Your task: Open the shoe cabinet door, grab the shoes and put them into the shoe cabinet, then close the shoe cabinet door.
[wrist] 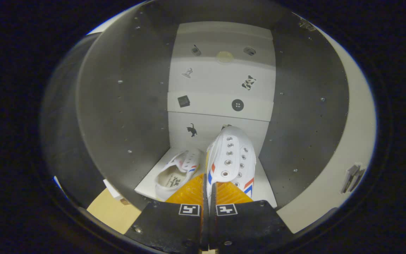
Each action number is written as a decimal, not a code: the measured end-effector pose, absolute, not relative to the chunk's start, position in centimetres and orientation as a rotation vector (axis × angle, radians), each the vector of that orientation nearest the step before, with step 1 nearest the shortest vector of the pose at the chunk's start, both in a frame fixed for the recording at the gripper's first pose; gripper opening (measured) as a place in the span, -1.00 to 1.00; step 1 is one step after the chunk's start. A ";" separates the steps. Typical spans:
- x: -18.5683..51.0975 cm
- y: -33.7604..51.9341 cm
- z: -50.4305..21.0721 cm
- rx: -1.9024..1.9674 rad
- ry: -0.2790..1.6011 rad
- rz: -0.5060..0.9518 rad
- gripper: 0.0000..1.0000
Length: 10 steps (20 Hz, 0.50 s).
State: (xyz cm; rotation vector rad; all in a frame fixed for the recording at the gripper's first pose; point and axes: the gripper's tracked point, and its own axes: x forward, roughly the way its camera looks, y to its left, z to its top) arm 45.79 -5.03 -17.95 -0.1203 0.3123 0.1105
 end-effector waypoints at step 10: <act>54.4 -4.7 -24.2 -0.113 0.433 0.128 -0.93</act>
